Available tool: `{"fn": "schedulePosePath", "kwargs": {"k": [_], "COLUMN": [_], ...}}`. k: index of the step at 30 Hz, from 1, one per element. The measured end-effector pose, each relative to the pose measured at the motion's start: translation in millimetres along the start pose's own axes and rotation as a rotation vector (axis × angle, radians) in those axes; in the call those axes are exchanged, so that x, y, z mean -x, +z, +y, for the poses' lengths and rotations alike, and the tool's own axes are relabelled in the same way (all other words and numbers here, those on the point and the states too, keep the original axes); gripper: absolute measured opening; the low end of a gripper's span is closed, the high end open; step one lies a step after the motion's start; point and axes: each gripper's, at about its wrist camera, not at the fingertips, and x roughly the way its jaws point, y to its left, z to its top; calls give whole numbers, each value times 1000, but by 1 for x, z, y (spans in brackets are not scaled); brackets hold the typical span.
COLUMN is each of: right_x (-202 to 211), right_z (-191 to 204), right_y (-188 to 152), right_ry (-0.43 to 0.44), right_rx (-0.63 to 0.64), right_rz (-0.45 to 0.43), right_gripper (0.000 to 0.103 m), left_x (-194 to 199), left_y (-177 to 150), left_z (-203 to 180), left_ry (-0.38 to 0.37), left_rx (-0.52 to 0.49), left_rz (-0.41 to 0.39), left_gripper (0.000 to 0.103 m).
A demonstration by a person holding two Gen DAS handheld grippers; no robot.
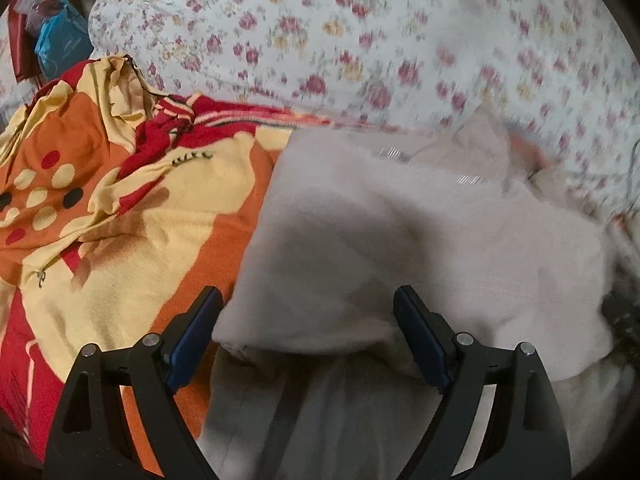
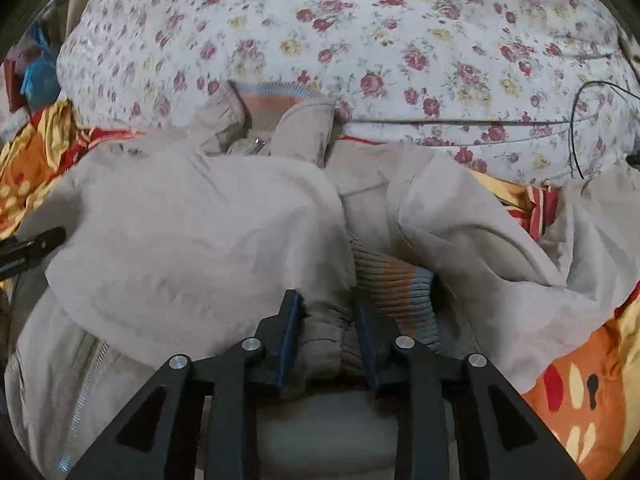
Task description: Fold large clothes
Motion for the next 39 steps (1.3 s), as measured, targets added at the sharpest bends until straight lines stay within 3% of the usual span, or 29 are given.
{"fn": "schedulePosePath", "kwargs": {"k": [2, 5, 11, 13, 14, 16, 20, 24, 26, 31, 34, 36, 39], "right_x": [10, 23, 18, 39, 50, 72, 76, 63, 61, 71, 74, 78, 85], "right_z": [0, -6, -11, -24, -33, -61, -132, -195, -222, -271, -290, -304, -322], "right_y": [3, 3, 5, 13, 17, 27, 28, 15, 4, -14, -11, -9, -6], "right_ry": [32, 86, 104, 160, 171, 108, -89, -168, -256, -326, -353, -321, -319], "right_rx": [-23, -65, -63, -111, -138, -197, -347, -472, -511, -615, -611, -624, -642], "right_rz": [-7, -33, 10, -32, -70, -139, -125, -79, -68, -107, -130, -154, -178], "right_gripper": [38, 53, 54, 55, 63, 72, 72, 69, 70, 68, 53, 37, 38], "left_x": [12, 10, -16, -16, -17, -19, -20, -22, -22, -24, -24, -24, -25], "left_y": [3, 4, -2, -2, -2, -3, -3, -3, -3, -3, -3, -2, -3], "left_z": [1, -8, -20, -18, -17, -18, -19, -20, -20, -21, -22, -22, -22], "left_ry": [-58, -65, -16, -24, -24, -18, -18, -18, -17, -9, -9, -8, -10], "left_rx": [39, 20, -57, -50, -48, -50, -48, -42, -41, -43, -42, -43, -41], "left_rz": [-44, -42, 53, 54, 56, 58, 61, 64, 63, 59, 58, 59, 60], "left_gripper": [88, 88, 88, 88, 88, 89, 89, 90, 91, 92, 93, 93, 95]}}
